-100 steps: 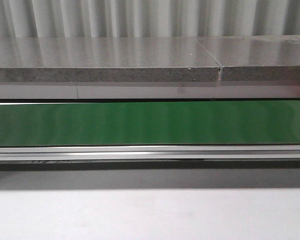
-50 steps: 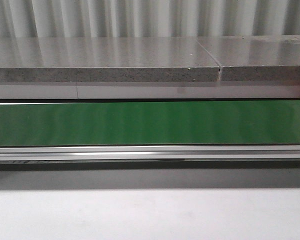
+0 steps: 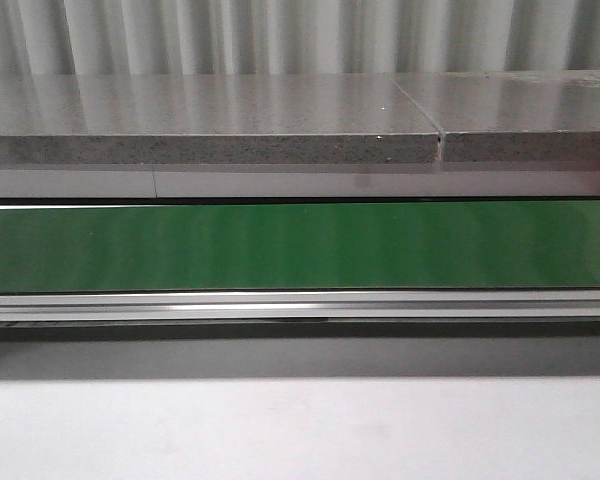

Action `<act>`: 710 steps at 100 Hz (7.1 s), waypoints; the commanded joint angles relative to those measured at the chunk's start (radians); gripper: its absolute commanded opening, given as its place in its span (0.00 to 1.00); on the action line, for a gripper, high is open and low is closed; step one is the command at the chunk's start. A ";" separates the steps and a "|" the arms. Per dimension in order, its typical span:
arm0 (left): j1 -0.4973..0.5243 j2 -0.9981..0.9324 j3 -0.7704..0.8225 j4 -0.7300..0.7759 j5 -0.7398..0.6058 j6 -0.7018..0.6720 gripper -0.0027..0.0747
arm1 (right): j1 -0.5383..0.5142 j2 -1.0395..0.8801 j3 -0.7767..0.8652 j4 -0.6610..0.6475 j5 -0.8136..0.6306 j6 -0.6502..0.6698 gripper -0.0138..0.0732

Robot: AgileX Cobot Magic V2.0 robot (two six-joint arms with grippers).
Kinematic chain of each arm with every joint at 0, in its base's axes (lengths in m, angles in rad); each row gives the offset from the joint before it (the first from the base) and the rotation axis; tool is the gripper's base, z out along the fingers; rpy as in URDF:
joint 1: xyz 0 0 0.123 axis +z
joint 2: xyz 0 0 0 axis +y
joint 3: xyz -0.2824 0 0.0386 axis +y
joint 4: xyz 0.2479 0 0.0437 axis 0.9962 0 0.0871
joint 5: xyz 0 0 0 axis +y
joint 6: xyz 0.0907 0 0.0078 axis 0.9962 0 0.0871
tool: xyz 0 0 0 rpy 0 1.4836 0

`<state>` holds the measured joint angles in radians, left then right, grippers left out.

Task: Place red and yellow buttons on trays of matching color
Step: 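Move the left gripper down onto another red-capped button and grasp it, then lower the red button onto the belt and open the left gripper, then grasp a yellow-capped button with the left gripper and lift it, then lower the yellow button onto the belt and open the left gripper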

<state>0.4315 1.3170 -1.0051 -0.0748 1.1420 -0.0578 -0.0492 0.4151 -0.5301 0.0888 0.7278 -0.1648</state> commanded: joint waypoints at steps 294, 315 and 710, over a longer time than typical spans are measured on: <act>-0.274 0.365 -0.467 -0.102 -0.006 0.076 0.68 | 0.000 0.004 -0.024 0.002 -0.062 -0.007 0.08; -0.264 0.365 -0.545 -0.116 -0.019 0.058 0.67 | 0.000 0.004 -0.024 0.002 -0.062 -0.007 0.08; -0.329 0.310 -0.317 -0.063 -0.229 0.058 0.70 | 0.000 0.004 -0.024 0.002 -0.062 -0.007 0.08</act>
<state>0.1087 1.6683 -1.2990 -0.0916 0.9415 -0.0235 -0.0492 0.4151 -0.5301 0.0888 0.7278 -0.1648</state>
